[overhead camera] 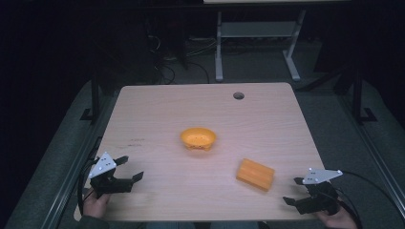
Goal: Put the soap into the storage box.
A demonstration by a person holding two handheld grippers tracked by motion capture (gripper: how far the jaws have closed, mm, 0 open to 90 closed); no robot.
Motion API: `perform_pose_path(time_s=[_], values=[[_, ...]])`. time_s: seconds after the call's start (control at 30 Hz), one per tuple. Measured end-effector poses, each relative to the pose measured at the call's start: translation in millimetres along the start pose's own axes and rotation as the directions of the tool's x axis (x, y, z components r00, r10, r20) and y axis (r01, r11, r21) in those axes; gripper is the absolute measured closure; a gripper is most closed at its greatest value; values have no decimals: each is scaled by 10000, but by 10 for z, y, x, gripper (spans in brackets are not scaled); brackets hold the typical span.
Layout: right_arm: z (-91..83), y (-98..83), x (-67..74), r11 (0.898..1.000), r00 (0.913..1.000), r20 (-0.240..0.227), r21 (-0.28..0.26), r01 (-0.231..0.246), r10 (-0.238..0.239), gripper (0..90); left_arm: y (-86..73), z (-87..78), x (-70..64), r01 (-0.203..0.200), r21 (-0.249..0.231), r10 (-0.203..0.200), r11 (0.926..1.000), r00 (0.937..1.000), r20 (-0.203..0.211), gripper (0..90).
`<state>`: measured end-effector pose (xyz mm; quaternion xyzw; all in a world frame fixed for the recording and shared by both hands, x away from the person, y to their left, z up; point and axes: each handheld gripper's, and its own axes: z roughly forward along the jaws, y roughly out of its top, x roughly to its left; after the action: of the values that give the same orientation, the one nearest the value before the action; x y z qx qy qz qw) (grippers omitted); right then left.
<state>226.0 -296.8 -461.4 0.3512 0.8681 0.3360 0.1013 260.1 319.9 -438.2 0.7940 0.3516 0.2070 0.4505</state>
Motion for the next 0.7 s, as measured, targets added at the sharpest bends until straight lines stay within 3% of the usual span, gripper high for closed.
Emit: perform_pose_path(time_s=[0.17, 0.3, 0.7], values=[[7, 23, 15, 10000, 9999, -103, 62, -5, 5, 172, 1, -10, -14, 109, -54, -109, 9999, 9999, -9, 143], [20, 65, 29, 9996, 9997, -117, 155, 235, -233, 172, 8, -13, -22, -41, -65, 41, 10000, 10000, 31, 143], [59, 364, -1, 9959, 9969, -517, 653, 622, -589, 171, 10, -14, -12, -21, -114, 22, 9999, 10000, 60, 143]])
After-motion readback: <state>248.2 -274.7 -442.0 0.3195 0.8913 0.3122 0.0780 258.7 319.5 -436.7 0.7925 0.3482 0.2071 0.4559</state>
